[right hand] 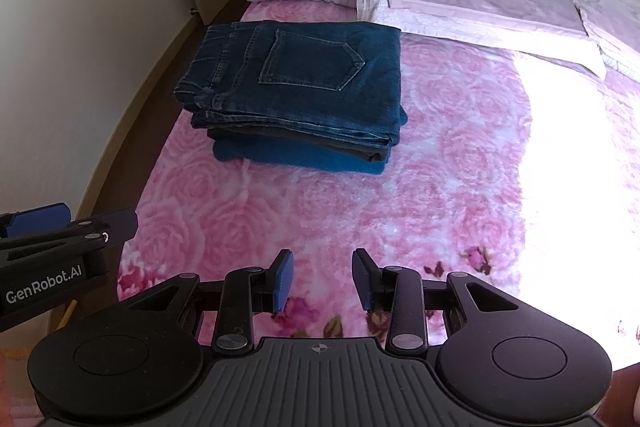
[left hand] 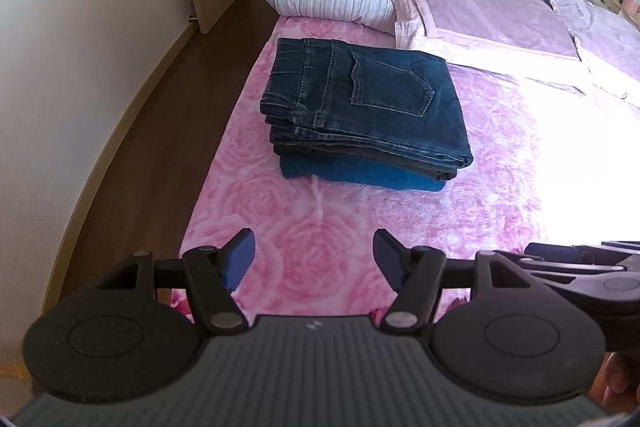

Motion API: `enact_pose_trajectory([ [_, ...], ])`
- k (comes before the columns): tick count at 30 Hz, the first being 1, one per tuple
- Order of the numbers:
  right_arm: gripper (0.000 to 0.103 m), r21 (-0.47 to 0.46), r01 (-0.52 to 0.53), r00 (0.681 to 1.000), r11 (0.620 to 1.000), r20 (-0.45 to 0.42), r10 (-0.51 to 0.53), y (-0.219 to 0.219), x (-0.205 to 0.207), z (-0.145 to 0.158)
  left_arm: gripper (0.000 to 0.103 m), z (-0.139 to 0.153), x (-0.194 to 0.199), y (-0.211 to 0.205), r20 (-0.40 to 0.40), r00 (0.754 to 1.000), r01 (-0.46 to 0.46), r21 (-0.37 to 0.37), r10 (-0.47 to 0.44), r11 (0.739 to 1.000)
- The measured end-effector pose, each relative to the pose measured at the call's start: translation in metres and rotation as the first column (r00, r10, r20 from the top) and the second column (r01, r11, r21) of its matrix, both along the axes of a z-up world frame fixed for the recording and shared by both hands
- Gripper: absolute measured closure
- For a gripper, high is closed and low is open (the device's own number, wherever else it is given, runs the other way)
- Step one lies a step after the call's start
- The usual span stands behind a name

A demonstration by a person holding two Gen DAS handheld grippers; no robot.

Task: Fold clothes

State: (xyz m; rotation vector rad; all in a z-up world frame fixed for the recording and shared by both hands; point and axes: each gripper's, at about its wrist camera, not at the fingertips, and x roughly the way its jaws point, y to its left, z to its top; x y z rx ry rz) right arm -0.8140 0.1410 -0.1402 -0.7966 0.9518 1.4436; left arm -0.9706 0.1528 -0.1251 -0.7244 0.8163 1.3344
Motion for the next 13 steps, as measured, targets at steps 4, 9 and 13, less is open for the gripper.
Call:
enact_pose_trajectory([
  [4, 0.067, -0.001, 0.003, 1.0, 1.0, 0.004, -0.003, 0.006, -0.003, -0.002, 0.041, -0.002, -0.001, 0.007, 0.002, 1.0, 0.008, 0.003, -0.008, 1.0],
  [9, 0.067, -0.002, 0.013, 1.0, 1.0, 0.009, -0.013, 0.012, -0.004, -0.003, 0.041, -0.003, -0.002, 0.014, -0.001, 1.0, 0.018, 0.014, -0.018, 1.0],
  [13, 0.067, -0.006, 0.017, 1.0, 1.0, 0.013, -0.017, 0.015, -0.003, -0.004, 0.041, -0.003, -0.002, 0.018, -0.003, 1.0, 0.024, 0.02, -0.024, 1.0],
])
